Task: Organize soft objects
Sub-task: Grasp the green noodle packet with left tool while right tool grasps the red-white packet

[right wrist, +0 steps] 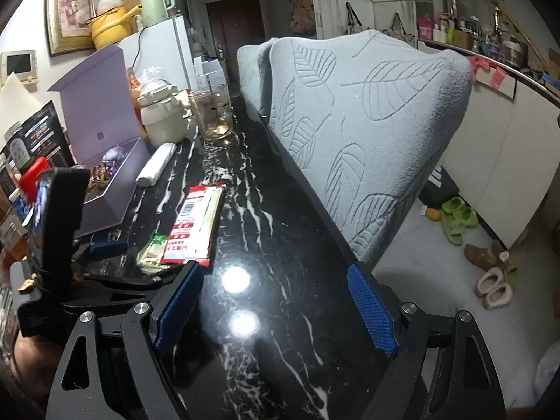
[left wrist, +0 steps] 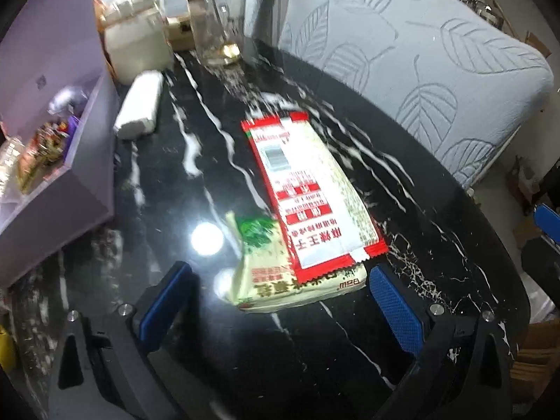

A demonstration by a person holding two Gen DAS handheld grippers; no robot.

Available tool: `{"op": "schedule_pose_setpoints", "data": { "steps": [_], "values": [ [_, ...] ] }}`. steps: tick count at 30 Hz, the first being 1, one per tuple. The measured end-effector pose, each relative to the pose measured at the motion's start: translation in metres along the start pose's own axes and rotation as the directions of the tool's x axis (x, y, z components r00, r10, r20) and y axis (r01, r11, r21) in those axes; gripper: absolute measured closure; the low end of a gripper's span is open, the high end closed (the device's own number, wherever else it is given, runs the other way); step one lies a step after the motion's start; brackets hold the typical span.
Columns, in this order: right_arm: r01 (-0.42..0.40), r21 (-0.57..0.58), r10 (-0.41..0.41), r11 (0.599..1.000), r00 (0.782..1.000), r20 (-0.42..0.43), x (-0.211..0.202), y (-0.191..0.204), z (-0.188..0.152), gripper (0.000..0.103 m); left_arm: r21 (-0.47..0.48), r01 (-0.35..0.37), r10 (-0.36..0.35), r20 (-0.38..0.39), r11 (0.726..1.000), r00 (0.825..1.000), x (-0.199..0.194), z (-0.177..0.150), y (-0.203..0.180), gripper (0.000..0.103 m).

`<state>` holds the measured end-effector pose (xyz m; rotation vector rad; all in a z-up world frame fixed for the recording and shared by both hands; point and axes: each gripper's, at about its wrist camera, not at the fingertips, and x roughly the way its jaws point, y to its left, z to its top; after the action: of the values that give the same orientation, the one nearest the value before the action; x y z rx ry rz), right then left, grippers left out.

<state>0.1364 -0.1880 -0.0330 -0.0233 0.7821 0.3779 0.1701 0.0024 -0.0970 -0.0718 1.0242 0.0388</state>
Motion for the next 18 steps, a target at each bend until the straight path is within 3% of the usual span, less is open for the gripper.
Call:
{"op": "schedule_pose_setpoints", "data": {
  "steps": [3, 4, 5, 6, 7, 11, 18],
  "values": [
    [-0.008, 0.003, 0.008, 1.0, 1.0, -0.018, 0.009, 0.0, 0.003, 0.018, 0.027, -0.004, 0.004, 0.013, 1.0, 1.0, 0.001, -0.001, -0.005, 0.0],
    [-0.009, 0.001, 0.009, 1.0, 1.0, -0.023, 0.011, 0.0, 0.004, 0.018, 0.027, -0.002, 0.001, 0.024, 1.0, 1.0, -0.001, -0.002, -0.005, 0.006],
    [-0.012, -0.002, 0.012, 1.0, 1.0, -0.026, 0.014, 0.001, 0.006, 0.018, 0.028, 0.001, -0.002, 0.037, 1.0, 0.999, -0.004, -0.003, -0.005, 0.022],
    [-0.018, -0.004, 0.018, 1.0, 0.999, -0.031, 0.017, 0.002, 0.007, 0.018, 0.029, 0.0, -0.001, 0.048, 1.0, 0.999, -0.006, -0.002, -0.004, 0.031],
    [-0.023, -0.007, 0.023, 1.0, 0.999, -0.035, 0.019, 0.003, 0.008, 0.018, 0.025, -0.003, 0.002, 0.046, 1.0, 0.999, -0.008, -0.002, -0.003, 0.033],
    [-0.055, -0.016, 0.054, 0.998, 0.997, -0.05, 0.031, 0.009, 0.012, 0.018, 0.036, 0.014, -0.016, 0.051, 0.999, 0.999, -0.013, -0.007, 0.005, 0.038],
    [-0.095, -0.049, 0.09, 0.994, 0.992, -0.084, 0.059, 0.027, 0.02, 0.018, -0.038, -0.012, 0.015, 0.059, 0.999, 0.998, -0.03, -0.034, 0.035, 0.038]
  ]
}}
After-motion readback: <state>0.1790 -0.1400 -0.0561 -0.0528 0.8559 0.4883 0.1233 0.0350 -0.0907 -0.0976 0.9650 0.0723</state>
